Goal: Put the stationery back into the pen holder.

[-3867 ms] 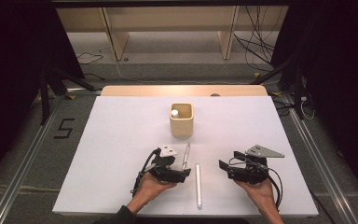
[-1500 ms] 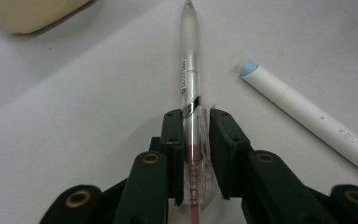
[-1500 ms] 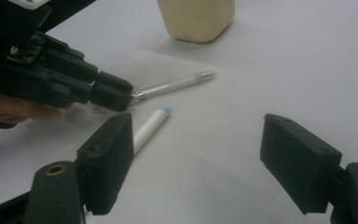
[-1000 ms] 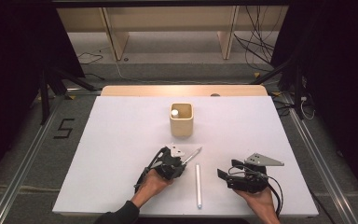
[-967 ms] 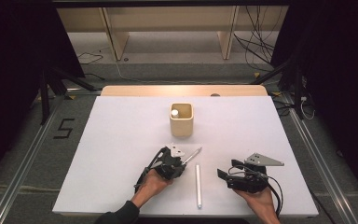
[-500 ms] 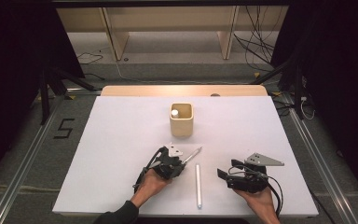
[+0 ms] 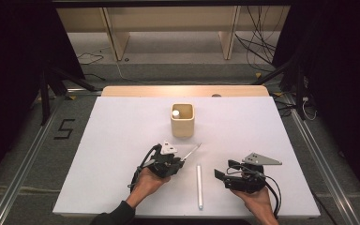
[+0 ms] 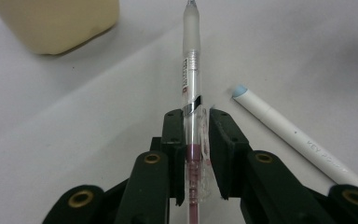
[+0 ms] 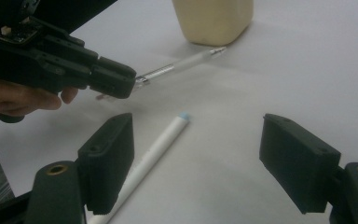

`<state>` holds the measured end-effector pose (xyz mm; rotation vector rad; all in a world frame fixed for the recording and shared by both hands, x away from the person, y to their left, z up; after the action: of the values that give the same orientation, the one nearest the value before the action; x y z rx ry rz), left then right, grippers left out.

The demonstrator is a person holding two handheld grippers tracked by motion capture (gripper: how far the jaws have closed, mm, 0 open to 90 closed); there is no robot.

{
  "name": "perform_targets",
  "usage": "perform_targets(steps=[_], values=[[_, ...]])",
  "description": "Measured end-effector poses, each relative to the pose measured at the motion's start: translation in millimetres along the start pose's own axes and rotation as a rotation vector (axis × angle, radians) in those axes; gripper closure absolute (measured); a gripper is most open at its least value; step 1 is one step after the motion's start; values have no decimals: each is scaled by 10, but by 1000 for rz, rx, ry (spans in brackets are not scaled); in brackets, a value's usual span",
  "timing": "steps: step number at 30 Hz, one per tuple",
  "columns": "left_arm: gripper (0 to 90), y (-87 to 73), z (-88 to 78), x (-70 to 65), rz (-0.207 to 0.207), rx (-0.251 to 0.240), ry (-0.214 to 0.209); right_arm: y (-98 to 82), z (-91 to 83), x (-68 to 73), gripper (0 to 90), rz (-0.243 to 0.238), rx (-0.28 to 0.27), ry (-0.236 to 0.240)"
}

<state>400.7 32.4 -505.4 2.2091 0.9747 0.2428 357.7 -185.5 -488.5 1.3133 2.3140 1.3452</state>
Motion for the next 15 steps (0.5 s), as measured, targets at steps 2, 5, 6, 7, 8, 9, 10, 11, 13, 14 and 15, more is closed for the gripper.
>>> perform_targets(steps=[2, 5, 6, 7, 8, 9, 10, 11, 13, 14, 15], values=[[762, 11, -40, 1, -6, -10, -10, 22, 38, 43, 270, 12, -2, 28], [762, 32, -90, -5, -9, -25, -16, 53, 117, 110, 270, 30, 13, 52], [762, 39, -102, -10, -12, -34, -19, 66, 152, 133, 274, 37, 13, 64], [762, 42, -118, -13, -13, -37, -22, 78, 185, 156, 276, 60, 16, 88], [762, 46, -132, -14, -11, -39, -25, 92, 218, 169, 279, 86, 17, 106], [762, 48, -144, -19, -14, -43, -28, 109, 252, 179, 279, 111, 15, 124], [762, 49, -156, -20, -14, -48, -30, 126, 282, 187, 282, 138, 16, 143], [762, 48, -169, -17, -12, -49, -32, 144, 312, 191, 284, 164, 13, 164], [762, 46, -192, -20, -18, -56, -40, 185, 373, 198, 286, 218, 10, 198], [762, 44, -205, -18, -18, -58, -41, 199, 390, 199, 288, 229, 10, 203], [762, 43, -217, -20, -19, -59, -48, 217, 411, 198, 292, 244, 10, 212]])
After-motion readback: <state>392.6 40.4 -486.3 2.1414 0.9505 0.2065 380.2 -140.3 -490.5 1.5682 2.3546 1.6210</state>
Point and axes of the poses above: each handheld gripper's, and its own axes: z roughly forward along the jaws, y roughly out of its top, x roughly to its left, the point moved 6 cm from there along z, roughly forward along the jaws, and after that the axes turned 6 degrees about x, right-handed, at the moved point
